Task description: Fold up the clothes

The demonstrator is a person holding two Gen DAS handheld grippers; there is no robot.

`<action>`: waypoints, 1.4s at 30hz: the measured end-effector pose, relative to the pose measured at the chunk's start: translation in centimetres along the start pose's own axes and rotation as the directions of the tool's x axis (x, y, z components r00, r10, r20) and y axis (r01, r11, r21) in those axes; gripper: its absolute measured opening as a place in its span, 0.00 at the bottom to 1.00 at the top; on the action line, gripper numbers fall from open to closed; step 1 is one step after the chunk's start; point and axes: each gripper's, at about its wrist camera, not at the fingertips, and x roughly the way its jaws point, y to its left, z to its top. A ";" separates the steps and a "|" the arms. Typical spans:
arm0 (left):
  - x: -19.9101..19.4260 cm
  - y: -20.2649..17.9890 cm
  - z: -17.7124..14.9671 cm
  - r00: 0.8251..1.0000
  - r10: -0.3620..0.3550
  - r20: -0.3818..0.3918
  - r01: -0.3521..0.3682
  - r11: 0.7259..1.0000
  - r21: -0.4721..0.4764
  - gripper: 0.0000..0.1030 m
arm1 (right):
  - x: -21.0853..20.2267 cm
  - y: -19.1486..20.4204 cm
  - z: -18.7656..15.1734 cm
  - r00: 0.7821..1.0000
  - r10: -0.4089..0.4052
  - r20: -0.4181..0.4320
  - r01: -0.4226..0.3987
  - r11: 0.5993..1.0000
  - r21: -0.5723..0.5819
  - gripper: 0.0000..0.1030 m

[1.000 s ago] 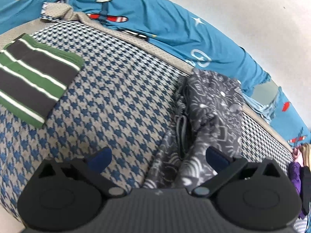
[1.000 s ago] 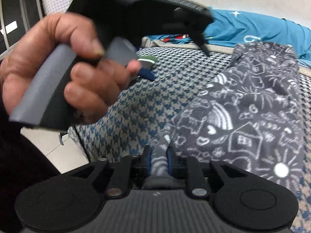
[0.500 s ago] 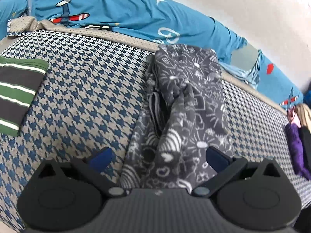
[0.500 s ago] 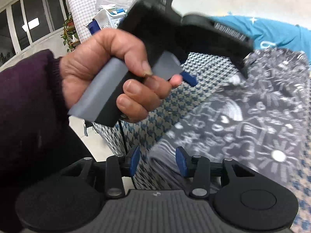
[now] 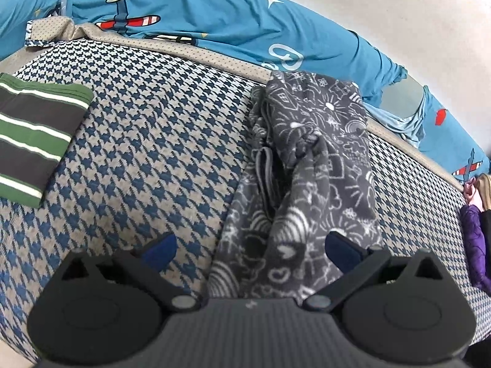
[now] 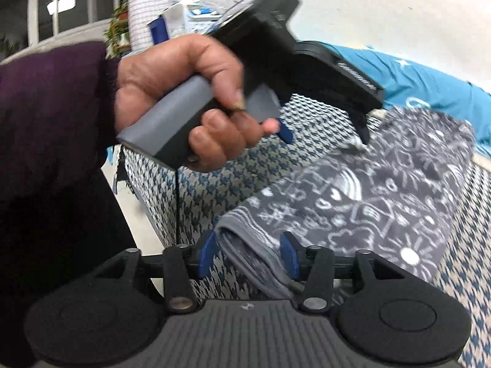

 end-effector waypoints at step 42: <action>-1.4 1.2 1.6 0.997 -0.047 0.068 0.054 0.994 -0.096 1.00 | 0.4 -0.1 1.9 0.999 0.046 0.000 -0.046 0.999 0.013 0.28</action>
